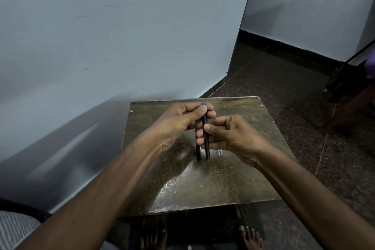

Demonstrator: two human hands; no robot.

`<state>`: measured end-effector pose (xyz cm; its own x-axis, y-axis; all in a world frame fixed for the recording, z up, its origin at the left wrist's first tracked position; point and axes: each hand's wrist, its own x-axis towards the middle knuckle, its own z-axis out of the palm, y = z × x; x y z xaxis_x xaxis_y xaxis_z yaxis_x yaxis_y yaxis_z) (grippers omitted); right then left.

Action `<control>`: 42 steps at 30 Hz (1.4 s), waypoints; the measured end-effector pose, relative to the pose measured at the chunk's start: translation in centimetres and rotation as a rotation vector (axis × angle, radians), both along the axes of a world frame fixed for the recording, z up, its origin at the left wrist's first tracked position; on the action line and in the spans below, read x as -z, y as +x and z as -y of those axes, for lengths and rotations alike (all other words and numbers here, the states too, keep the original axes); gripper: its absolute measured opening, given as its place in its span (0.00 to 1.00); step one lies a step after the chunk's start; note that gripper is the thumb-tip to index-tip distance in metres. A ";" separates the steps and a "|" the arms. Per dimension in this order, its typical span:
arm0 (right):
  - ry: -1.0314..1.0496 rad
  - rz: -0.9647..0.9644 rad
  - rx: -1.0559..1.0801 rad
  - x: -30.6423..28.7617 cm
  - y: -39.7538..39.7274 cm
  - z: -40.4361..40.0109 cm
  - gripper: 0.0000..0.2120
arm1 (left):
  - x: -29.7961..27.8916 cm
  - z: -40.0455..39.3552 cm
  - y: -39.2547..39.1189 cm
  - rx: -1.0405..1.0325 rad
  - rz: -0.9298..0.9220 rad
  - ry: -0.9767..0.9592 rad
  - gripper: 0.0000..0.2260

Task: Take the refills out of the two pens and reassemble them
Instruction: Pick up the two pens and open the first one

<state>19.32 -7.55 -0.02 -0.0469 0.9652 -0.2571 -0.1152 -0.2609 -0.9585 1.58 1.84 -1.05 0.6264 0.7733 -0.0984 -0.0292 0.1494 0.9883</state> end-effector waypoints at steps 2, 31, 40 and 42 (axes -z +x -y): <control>0.009 0.021 0.011 0.1 -0.2 0.0 0.09 | -0.1 0.1 0.1 -0.011 0.027 -0.018 0.08; 0.119 0.337 0.129 -0.3 -1.0 0.2 0.08 | -0.3 0.5 0.6 -0.361 -0.121 0.114 0.19; 0.101 0.378 0.196 -0.2 -0.2 0.1 0.04 | -0.4 0.5 -0.3 -0.158 -0.208 0.146 0.10; 0.109 0.397 0.182 0.2 -0.6 0.1 0.04 | -0.4 0.6 -0.3 -0.089 -0.207 0.122 0.10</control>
<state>18.70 -7.69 -0.18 0.2078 0.9711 -0.1169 0.2327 -0.1652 -0.9584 1.33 1.25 -0.61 0.5316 0.8385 -0.1200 0.1683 0.0344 0.9851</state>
